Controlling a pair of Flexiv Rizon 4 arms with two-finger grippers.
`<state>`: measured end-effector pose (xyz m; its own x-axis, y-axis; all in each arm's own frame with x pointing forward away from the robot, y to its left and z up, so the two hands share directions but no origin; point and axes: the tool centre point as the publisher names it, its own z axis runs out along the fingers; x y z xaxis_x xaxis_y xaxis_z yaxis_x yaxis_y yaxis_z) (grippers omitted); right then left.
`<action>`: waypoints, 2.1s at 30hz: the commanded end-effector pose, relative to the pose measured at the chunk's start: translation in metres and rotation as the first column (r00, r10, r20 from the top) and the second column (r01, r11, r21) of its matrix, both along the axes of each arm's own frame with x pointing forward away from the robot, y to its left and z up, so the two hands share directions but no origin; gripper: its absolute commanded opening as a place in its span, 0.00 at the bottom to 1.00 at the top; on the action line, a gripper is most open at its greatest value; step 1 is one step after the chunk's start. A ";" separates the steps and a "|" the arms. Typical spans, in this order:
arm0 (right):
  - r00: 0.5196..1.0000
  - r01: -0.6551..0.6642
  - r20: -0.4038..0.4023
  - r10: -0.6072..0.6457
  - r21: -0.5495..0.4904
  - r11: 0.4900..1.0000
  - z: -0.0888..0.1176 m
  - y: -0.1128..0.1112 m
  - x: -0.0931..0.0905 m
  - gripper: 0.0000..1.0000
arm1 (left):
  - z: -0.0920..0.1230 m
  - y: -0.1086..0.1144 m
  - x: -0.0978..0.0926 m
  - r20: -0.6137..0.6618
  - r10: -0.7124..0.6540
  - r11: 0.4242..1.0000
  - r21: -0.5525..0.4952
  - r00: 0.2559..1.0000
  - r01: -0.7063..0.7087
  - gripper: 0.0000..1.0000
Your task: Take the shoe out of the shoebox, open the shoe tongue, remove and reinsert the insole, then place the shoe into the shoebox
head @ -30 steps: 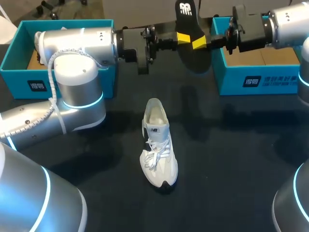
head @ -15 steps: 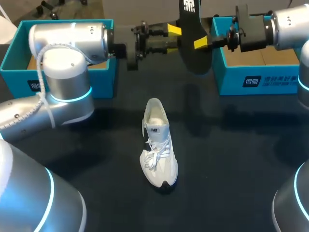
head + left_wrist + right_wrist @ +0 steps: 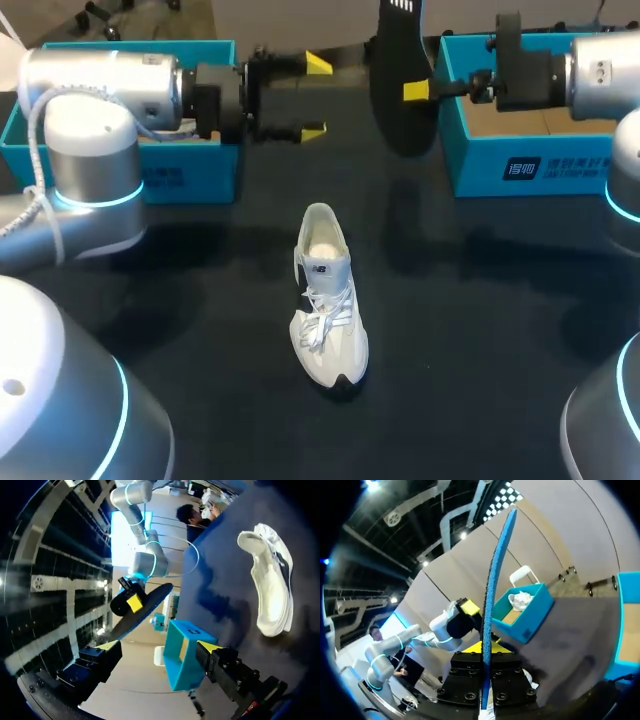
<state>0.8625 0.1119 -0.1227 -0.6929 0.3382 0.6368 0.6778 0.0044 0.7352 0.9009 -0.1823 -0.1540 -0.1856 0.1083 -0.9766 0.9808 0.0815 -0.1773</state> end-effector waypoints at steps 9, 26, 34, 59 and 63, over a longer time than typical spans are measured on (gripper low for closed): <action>0.999 0.021 0.040 -0.023 0.045 0.999 -0.004 0.008 0.006 0.00 | -0.009 0.007 -0.007 -0.100 0.057 0.996 0.067 0.993 -0.050 1.00; 0.999 0.021 0.040 -0.023 0.045 0.999 -0.004 0.008 0.006 0.00 | -0.009 0.007 -0.007 -0.100 0.057 0.996 0.067 0.993 -0.050 1.00; 0.999 0.021 0.040 -0.023 0.045 0.999 -0.004 0.008 0.006 0.00 | -0.006 0.002 -0.015 -0.255 0.111 0.990 0.112 0.960 -0.085 1.00; 0.993 -0.062 0.106 0.047 0.149 0.987 -0.047 0.042 0.026 0.00 | -0.064 0.048 -0.045 -0.693 0.423 0.876 0.477 0.584 -0.068 1.00; 0.993 -0.064 0.112 0.047 0.156 0.986 -0.054 0.050 0.025 0.00 | -0.075 0.059 -0.052 -0.722 0.460 0.859 0.508 0.517 -0.056 1.00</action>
<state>0.8841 0.1521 -0.1710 -0.7740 0.2000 0.6007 0.5993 -0.0744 0.7970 0.8517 -0.1301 -0.2304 -0.9301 0.1979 -0.3094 0.3670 0.5351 -0.7609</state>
